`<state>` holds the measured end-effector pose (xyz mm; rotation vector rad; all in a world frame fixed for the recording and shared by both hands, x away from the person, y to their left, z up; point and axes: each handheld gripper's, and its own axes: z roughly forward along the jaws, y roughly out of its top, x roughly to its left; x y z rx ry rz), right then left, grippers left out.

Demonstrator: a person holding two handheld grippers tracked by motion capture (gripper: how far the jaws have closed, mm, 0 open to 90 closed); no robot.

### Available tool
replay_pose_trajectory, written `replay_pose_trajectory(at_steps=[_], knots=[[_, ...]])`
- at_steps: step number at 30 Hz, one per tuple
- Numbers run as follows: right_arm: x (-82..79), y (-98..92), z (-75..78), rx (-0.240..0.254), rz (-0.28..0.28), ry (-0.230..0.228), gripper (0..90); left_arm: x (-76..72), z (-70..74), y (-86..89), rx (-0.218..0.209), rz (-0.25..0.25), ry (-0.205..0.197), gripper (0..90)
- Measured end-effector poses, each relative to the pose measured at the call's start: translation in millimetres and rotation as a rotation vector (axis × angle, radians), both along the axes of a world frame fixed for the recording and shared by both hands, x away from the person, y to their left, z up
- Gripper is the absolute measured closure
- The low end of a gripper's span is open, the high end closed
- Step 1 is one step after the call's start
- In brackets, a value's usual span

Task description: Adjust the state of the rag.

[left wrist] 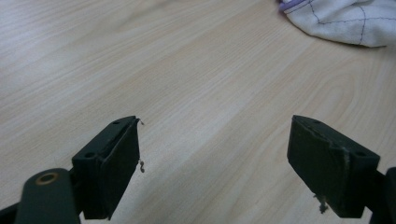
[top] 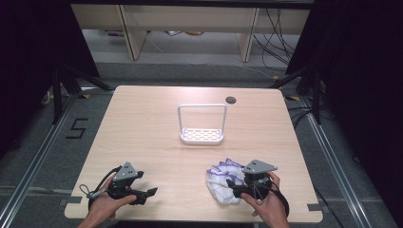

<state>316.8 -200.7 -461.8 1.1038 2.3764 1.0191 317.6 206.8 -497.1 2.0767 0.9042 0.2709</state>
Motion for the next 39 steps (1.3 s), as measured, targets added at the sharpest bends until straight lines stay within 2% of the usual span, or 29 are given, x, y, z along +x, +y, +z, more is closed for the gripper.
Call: replay_pose_trajectory(at_steps=[2, 3, 4, 6, 7, 9, 11, 12, 14, 15, 16, 17, 19, 20, 21, 22, 23, 24, 25, 26, 27, 28, 29, 30, 31, 32, 33, 36, 39], knots=[[1.8, 7.2, -0.9, -0.008, 0.005, 0.034, 30.7, 0.9, 0.4, -0.3, -0.003, -0.001, 0.001, 16.4], [4.2, 10.0, -2.5, -0.019, 0.020, 0.023, 30.8, 1.2, 0.5, -0.3, -0.004, -0.002, 0.001, 16.4], [5.5, 12.8, -3.6, -0.029, 0.025, 0.042, 31.5, 1.8, 0.4, -0.1, -0.002, -0.005, 0.001, 16.4], [9.9, 17.1, -6.9, -0.044, 0.051, 0.052, 32.7, 3.0, -0.4, 0.5, -0.002, 0.001, 0.002, 16.3], [11.9, 19.7, -8.8, -0.046, 0.053, 0.052, 32.7, 3.3, -1.3, -0.5, -0.022, 0.016, 0.002, 16.2], [15.3, 25.7, -12.5, -0.047, 0.053, 0.059, 32.7, 4.2, -1.5, 1.0, -0.018, 0.018, 0.001, 16.1], [18.9, 30.7, -14.0, -0.069, 0.089, 0.063, 32.7, 4.0, -1.5, 0.9, -0.028, 0.025, -0.002, 16.1], [19.2, 34.6, -15.9, -0.073, 0.083, 0.069, 33.0, 4.0, -1.5, 1.0, -0.031, 0.026, -0.003, 16.1], [22.4, 39.6, -18.1, -0.090, 0.100, 0.087, 36.0, 4.0, -1.3, 1.0, -0.029, 0.024, 0.000, 16.1], [23.9, 41.8, -19.4, -0.097, 0.097, 0.100, 37.3, 4.3, -1.0, 1.9, -0.013, 0.012, 0.003, 16.1], [26.1, 43.7, -22.6, -0.098, 0.088, 0.097, 40.8, 4.5, -0.6, 2.9, 0.002, 0.003, 0.006, 16.1], [28.7, 42.5, -22.9, -0.105, 0.113, 0.113, 48.2, 4.2, -0.5, 2.9, 0.007, 0.005, 0.006, 16.1], [32.2, 41.6, -25.2, -0.078, 0.127, 0.124, 58.9, 4.3, -0.6, 3.1, 0.008, 0.001, 0.006, 16.1], [33.1, 40.3, -24.2, -0.069, 0.136, 0.125, 67.4, 4.2, -0.8, 3.1, 0.007, 0.002, 0.008, 16.1], [33.2, 39.6, -23.5, -0.066, 0.146, 0.114, 73.7, 4.4, -0.8, 3.3, 0.006, 0.003, 0.010, 16.1], [33.2, 39.6, -23.5, -0.066, 0.146, 0.114, 73.7, 4.4, -0.8, 3.3, 0.006, 0.003, 0.010, 16.1], [31.0, 39.4, -18.8, -0.067, 0.152, 0.085, 82.2, 4.2, -0.3, 4.2, 0.006, 0.007, 0.003, 16.1], [29.9, 39.4, -15.4, -0.072, 0.160, 0.055, 83.6, 4.2, -0.3, 4.2, 0.006, 0.007, 0.003, 16.1], [26.9, 39.4, -8.7, -0.068, 0.179, 0.051, 84.2, 3.9, -0.2, 3.8, -0.006, 0.013, 0.004, 16.1], [23.4, 40.0, -2.2, -0.065, 0.150, 0.036, 84.5, 4.1, 0.6, 4.9, 0.001, 0.011, 0.002, 16.1], [23.4, 40.0, -2.2, -0.065, 0.150, 0.036, 84.5, 4.1, 0.6, 4.9, 0.001, 0.011, 0.002, 16.1], [20.4, 39.2, 12.3, -0.058, 0.168, 0.014, 84.8, 4.3, 0.4, 4.5, -0.013, 0.020, 0.001, 16.1], [20.4, 39.2, 12.3, -0.058, 0.168, 0.014, 84.8, 4.3, 0.4, 4.5, -0.013, 0.020, 0.001, 16.1], [19.4, 39.0, 18.8, -0.052, 0.173, -0.004, 84.8, 4.6, 1.2, 5.6, -0.002, 0.011, 0.004, 16.1], [17.3, 38.1, 30.8, -0.035, 0.185, -0.028, 84.9, 4.3, 0.6, 4.6, -0.014, 0.018, 0.002, 16.1], [17.3, 38.1, 30.8, -0.035, 0.185, -0.028, 84.9, 4.2, 0.5, 4.5, -0.014, 0.018, 0.002, 16.1], [16.6, 35.8, 41.1, -0.035, 0.192, -0.065, 84.9, 4.2, 0.9, 4.8, -0.012, 0.018, 0.003, 16.1], [11.3, 29.2, 54.2, -0.013, 0.187, -0.092, 85.0, 4.3, 1.8, 5.5, -0.003, 0.009, 0.004, 16.1], [8.5, 22.2, 62.2, 0.005, 0.189, -0.119, 85.1, 4.2, 1.0, 3.9, -0.021, 0.024, 0.005, 16.1]])
